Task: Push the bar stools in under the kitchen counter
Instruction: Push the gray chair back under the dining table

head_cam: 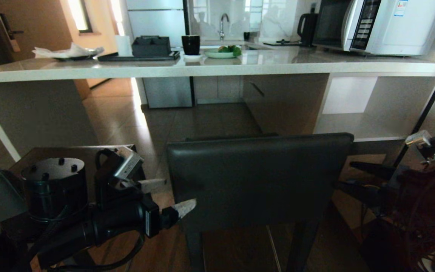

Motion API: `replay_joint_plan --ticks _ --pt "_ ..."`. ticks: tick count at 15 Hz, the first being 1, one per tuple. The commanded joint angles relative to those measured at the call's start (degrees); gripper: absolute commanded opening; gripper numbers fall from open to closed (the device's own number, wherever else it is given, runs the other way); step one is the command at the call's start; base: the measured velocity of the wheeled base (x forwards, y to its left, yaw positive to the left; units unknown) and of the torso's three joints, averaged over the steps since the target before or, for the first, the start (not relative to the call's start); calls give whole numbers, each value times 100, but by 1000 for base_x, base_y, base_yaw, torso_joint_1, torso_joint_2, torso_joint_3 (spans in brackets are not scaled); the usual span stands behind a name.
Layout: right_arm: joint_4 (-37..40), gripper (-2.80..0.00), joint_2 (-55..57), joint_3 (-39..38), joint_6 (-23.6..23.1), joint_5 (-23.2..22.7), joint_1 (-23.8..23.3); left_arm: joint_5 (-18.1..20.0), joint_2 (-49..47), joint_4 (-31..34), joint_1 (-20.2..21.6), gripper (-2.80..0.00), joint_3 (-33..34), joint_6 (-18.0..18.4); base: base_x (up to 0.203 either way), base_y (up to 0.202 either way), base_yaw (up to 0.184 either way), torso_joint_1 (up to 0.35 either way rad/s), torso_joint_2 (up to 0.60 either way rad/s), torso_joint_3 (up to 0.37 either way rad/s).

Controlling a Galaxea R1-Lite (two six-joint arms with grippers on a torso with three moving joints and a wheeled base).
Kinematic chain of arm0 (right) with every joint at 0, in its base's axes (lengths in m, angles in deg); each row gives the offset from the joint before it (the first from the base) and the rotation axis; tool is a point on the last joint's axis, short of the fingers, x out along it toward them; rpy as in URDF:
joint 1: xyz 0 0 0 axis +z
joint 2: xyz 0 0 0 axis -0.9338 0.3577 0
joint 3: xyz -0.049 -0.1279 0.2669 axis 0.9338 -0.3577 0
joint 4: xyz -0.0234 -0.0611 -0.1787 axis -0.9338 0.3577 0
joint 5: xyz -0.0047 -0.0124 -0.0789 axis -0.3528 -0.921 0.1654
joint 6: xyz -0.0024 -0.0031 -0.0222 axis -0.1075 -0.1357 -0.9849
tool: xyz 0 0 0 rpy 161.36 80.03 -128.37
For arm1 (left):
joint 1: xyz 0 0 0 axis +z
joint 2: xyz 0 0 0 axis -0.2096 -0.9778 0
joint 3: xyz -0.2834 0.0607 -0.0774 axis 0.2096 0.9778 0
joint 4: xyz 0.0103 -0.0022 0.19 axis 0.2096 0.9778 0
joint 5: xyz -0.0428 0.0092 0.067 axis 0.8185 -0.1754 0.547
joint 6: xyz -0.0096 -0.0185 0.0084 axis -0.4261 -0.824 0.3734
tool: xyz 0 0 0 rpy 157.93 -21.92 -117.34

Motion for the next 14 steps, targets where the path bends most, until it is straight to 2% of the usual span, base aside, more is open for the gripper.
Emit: replay_joint_plan --ticks 1,4,14 --pt "-135 0 394 209 -8 -83 10 -3 -114 -31 18 0 -71 -4 0 0 0 0 0 0" --pt "-220 0 701 516 -13 -426 29 -11 -255 -31 7 0 -298 -12 0 0 0 0 0 0" --pt "-651 0 1374 953 1 -368 667 6 -704 -40 -114 0 -592 -12 0 0 0 0 0 0"
